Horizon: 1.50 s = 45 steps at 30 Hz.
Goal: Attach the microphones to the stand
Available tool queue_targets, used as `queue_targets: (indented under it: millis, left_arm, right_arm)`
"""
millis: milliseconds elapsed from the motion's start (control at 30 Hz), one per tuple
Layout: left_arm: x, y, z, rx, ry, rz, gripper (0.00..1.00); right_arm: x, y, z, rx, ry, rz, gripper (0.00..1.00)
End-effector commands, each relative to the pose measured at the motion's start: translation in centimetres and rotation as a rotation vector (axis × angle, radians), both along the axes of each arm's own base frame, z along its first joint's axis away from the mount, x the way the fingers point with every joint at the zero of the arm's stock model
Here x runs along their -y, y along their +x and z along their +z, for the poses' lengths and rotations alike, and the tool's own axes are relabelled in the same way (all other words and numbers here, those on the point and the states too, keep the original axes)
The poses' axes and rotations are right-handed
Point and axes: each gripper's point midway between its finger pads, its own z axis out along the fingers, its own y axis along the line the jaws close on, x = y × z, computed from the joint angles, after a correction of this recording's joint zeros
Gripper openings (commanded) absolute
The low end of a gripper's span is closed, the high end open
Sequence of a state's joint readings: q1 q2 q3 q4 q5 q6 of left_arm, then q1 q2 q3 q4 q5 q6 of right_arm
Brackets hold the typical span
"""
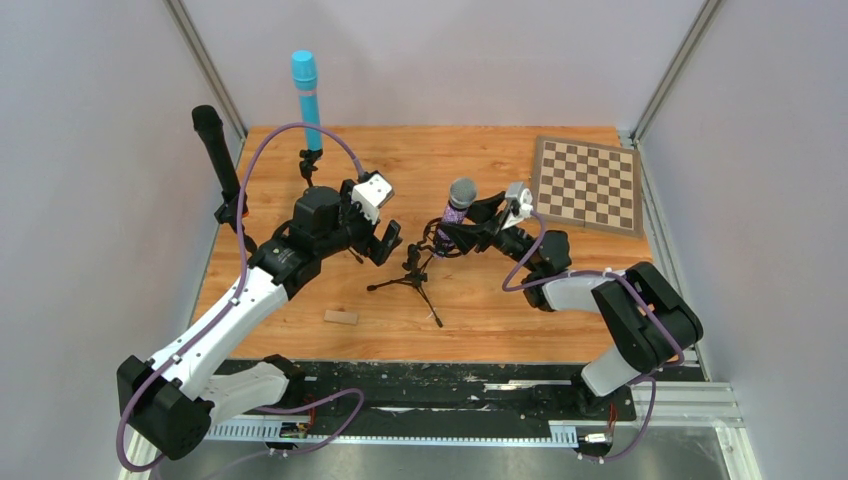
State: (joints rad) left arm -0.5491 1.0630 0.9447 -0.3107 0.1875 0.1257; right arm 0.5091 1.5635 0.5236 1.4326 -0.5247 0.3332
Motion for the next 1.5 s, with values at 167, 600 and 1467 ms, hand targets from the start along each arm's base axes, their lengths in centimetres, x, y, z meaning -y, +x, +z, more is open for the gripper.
queue_targets:
  millis: [167, 600, 1467]
  left_arm:
    - [0.0, 0.3, 0.4, 0.032, 0.012, -0.004, 1.0]
    - [0.6, -0.9, 1.5, 0.095, -0.004, -0.091, 1.0]
    - [6.2, -5.1, 0.5, 0.017, -0.124, -0.403, 0.91]
  right_arm:
    - [0.4, -1.2, 2.9, 0.036, 0.066, 0.011, 0.78]
    - [1.8, -4.2, 3.0, 0.025, 0.046, 0.027, 0.87]
    - [6.2, -9.2, -2.7, -0.109, -0.096, -0.067, 0.97]
